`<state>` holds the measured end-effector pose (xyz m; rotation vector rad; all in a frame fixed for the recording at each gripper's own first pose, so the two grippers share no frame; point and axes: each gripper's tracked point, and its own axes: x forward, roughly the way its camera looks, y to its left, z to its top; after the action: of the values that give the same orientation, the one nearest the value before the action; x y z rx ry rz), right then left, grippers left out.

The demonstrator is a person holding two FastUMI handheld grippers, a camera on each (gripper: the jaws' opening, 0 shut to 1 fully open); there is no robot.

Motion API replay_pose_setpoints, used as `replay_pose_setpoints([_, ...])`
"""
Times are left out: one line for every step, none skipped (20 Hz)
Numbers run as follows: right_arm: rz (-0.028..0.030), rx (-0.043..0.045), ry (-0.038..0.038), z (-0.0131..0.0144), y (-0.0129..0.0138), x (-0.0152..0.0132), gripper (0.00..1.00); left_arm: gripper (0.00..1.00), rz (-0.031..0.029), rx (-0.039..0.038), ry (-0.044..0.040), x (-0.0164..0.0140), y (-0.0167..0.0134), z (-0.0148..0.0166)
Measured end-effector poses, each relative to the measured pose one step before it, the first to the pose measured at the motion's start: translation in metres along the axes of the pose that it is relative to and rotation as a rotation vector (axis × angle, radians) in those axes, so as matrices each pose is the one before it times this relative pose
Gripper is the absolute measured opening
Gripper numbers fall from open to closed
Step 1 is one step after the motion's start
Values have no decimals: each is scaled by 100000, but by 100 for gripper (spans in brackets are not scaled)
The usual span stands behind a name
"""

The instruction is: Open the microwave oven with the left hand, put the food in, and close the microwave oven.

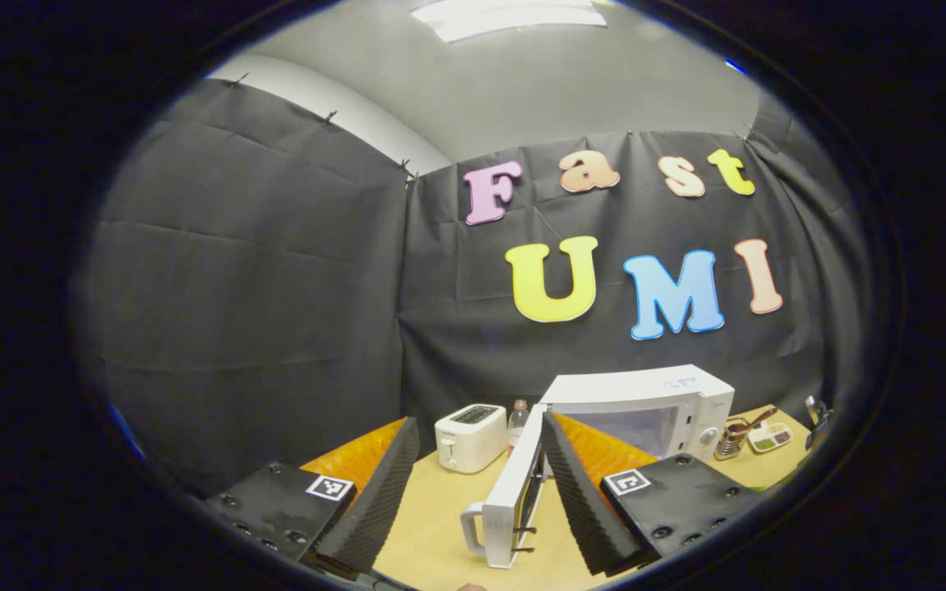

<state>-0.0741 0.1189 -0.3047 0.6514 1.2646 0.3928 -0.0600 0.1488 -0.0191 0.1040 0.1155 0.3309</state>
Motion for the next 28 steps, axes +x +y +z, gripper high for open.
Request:
replay_pose_setpoints([-405,-39,-1349,292,430,-281,42,95,-701,-71,-980,834,56,185])
replay_pose_setpoints([-691,-799,-2061,708,334,-152,42,99,-1241,-367,-748,761,27,150])
replay_pose_setpoints([-843,-1679,-2120,561,469,88,42,95,-1229,-473,-560,805,56,-223])
replay_pose_setpoints([-1558,-917,-2470,671,363,66,42,95,-1332,-497,-44,996,175,-100])
replay_pose_setpoints([-900,-160,-2166,550,555,130,42,95,-1049,-454,253,798,381,-201])
replay_pose_setpoints([340,188,-1849,653,871,226,42,95,-859,-399,-116,978,422,-49])
replay_pose_setpoints([550,31,-2076,519,1035,354,42,90,-693,-710,-439,880,554,55])
replay_pose_setpoints([-293,31,-1648,574,828,486,42,99,-808,-964,-354,754,462,186])
replay_pose_setpoints([-486,-94,-1983,524,698,615,42,99,-838,-930,-544,704,539,30])
replay_pose_setpoints([-212,-196,-2036,579,865,632,42,99,-723,-424,-437,772,613,91])
replay_pose_setpoints([225,67,-1985,404,970,671,42,99,-206,146,-325,658,810,-108])
replay_pose_setpoints([562,533,-1892,470,1000,701,42,96,-145,452,-393,590,838,2])
replay_pose_setpoints([676,771,-2005,423,987,829,42,94,76,373,-234,502,951,-44])
replay_pose_setpoints([613,831,-2253,560,907,891,42,91,-31,303,100,594,755,-205])
replay_pose_setpoints([232,992,-2328,444,795,879,42,95,431,376,41,522,1071,-218])
replay_pose_setpoints([-134,1277,-2451,583,683,1028,42,95,515,302,379,443,919,-322])
replay_pose_setpoints([216,1206,-1955,411,707,971,42,95,460,114,366,255,922,-463])
replay_pose_setpoints([397,1145,-1560,505,749,1087,42,91,582,265,446,443,1018,-336])
replay_pose_setpoints([390,839,-1619,423,705,954,42,91,1360,571,708,405,1101,-400])
replay_pose_setpoints([156,38,-1503,567,601,963,42,99,1803,337,295,362,1264,-240])
replay_pose_setpoints([9,-561,-1757,480,471,886,42,91,820,-281,150,388,830,-192])
replay_pose_setpoints([-257,-1001,-1888,623,428,961,42,95,549,-365,581,236,788,-321])
replay_pose_setpoints([-157,-930,-1851,512,478,891,42,95,743,-65,610,296,842,-438])
replay_pose_setpoints([-74,-540,-1749,610,446,915,42,95,1015,331,379,396,847,-233])
replay_pose_setpoints([382,-252,-1859,485,499,973,42,95,905,392,474,383,781,-184])
replay_pose_setpoints([376,-20,-2165,547,474,966,42,95,743,343,437,273,622,-173])
replay_pose_setpoints([284,-270,-2001,371,430,913,42,95,765,429,401,130,599,-274])
replay_pose_setpoints([-126,-633,-1990,381,276,1024,42,99,768,657,373,247,508,-157])
